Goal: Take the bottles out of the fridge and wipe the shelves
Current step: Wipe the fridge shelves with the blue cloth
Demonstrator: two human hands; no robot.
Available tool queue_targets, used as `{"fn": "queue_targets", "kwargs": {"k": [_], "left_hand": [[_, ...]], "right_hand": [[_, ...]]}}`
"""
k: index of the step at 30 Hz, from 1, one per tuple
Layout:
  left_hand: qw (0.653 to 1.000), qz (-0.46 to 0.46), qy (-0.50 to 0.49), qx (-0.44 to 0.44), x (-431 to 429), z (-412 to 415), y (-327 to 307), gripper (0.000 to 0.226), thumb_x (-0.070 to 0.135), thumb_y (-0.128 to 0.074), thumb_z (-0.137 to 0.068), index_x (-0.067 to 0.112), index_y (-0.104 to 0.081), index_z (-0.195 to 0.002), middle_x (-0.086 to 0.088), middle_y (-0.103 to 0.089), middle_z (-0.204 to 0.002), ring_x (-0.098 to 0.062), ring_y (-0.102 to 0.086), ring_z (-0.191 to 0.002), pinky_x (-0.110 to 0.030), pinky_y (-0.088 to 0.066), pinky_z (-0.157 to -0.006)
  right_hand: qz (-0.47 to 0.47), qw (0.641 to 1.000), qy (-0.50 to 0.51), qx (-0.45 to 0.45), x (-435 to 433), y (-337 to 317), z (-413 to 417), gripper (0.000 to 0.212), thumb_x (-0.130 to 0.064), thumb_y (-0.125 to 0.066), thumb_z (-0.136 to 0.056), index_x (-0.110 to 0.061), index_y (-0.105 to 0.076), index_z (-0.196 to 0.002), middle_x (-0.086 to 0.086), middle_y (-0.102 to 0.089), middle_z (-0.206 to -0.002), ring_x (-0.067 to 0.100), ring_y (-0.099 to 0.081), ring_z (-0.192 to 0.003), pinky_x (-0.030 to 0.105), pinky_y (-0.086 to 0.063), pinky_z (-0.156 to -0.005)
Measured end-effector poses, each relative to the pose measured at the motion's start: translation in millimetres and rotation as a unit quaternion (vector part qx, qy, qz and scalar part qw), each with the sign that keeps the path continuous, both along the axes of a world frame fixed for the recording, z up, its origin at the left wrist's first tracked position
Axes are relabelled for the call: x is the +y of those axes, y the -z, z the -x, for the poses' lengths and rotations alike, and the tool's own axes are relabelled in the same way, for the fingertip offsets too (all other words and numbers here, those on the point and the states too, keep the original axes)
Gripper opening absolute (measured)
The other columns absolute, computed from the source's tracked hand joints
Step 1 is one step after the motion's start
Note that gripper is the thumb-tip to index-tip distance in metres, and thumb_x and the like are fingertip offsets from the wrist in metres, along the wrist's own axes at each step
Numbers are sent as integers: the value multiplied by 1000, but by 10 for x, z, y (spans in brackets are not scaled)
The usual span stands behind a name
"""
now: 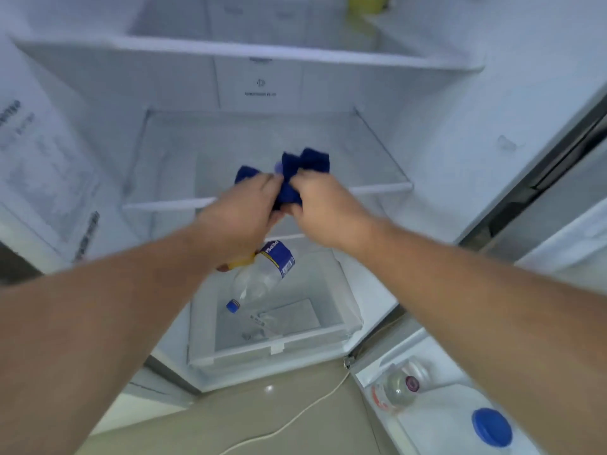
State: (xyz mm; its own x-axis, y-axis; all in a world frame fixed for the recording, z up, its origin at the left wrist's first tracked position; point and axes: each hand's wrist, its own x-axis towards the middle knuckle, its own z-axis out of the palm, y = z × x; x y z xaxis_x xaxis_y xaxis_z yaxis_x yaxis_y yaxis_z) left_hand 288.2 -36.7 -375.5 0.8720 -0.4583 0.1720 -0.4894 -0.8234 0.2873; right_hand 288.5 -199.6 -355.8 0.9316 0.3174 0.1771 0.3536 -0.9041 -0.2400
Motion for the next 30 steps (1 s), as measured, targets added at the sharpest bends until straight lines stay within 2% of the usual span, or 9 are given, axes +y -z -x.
{"fn": "queue_targets", "kwargs": {"k": [3, 7, 10, 12, 16, 18, 21, 24, 30], "left_hand": [[996, -62, -44, 42, -61, 616, -34, 68, 14, -46, -103, 12, -8, -159, 1, -20, -164, -19, -31, -146, -25, -29, -110], [988, -22, -89, 121, 42, 1535, -190, 92, 1, -48, -97, 29, 18, -155, 7, 2, -169, -13, -25, -149, -25, -39, -108], [988, 7, -113, 109, 337, 2211, -351, 116, 22, -71, -85, 27, 25, -149, 9, -24, -164, -5, -42, -139, -16, -42, -99], [986, 16, -130, 103, 672, 2664, -574, 128, 38, -84, -66, 19, 3, -159, 8, -55, -145, 0, -63, -117, -10, -49, -86], [984, 27, -177, 0, 1341, 3258, -1099, 76, 31, -51, -82, 15, -32, -154, 1, -58, -143, -7, -64, -117, -15, -50, -88], [976, 33, -206, -55, 1668, 3291, -1385, 79, 14, -61, -82, 12, -31, -154, -3, -48, -151, -14, -57, -127, -21, -49, -98], [968, -6, -236, -86, 2100, 3068, -1715, 93, -1, -76, -75, 8, -31, -155, -9, -46, -152, -23, -49, -134, -30, -38, -110], [963, -72, -235, -114, 2487, 2676, -1885, 87, -4, -72, -75, 1, -33, -153, -14, -48, -151, -27, -45, -138, -38, -27, -118], [964, -165, -210, 18, 3079, 2158, -1591, 71, 23, -48, -99, 12, -13, -160, -4, -28, -165, -21, -22, -152, -44, -19, -123]], "right_hand": [[-104, 994, 34, 1, 78, 40, 688, 27, -6, -59, -85, -1, -67, -111, 17, -64, -118, 33, -56, -113, 30, -40, -99], [-164, 984, 50, 49, 261, -23, 1592, 46, -10, -62, -89, -10, -57, -135, 5, -53, -141, 23, -47, -134, 16, -25, -109], [-142, 989, 3, 36, 527, -188, 2108, 67, -12, -91, -47, -7, -73, -111, 10, -71, -118, 24, -64, -111, 22, -47, -97], [-120, 993, -21, 1, 803, -347, 2341, 85, -12, -97, -24, -13, -70, -104, 11, -75, -108, 19, -55, -105, 19, -36, -98], [-123, 984, -129, -11, 1468, -948, 2679, 73, -22, -89, -44, -19, -68, -113, 4, -68, -125, 16, -49, -114, 21, -30, -104], [-148, 975, -167, -2, 1793, -1285, 2693, 69, -17, -87, -56, -13, -68, -122, 2, -62, -135, 15, -47, -126, 21, -28, -108], [-176, 965, -195, 2, 2241, -1681, 2508, 57, -14, -62, -91, -16, -45, -146, -2, -38, -155, 15, -29, -146, 18, -18, -116], [-168, 967, -193, -10, 2615, -1845, 2127, 53, -16, -53, -98, -13, -38, -149, 3, -30, -159, 17, -19, -150, 20, -15, -115], [-29, 981, -175, 75, 3020, -1453, 1542, 65, -38, -48, -100, -14, -22, -155, 7, -11, -165, 23, -8, -152, 37, -20, -122]]}}
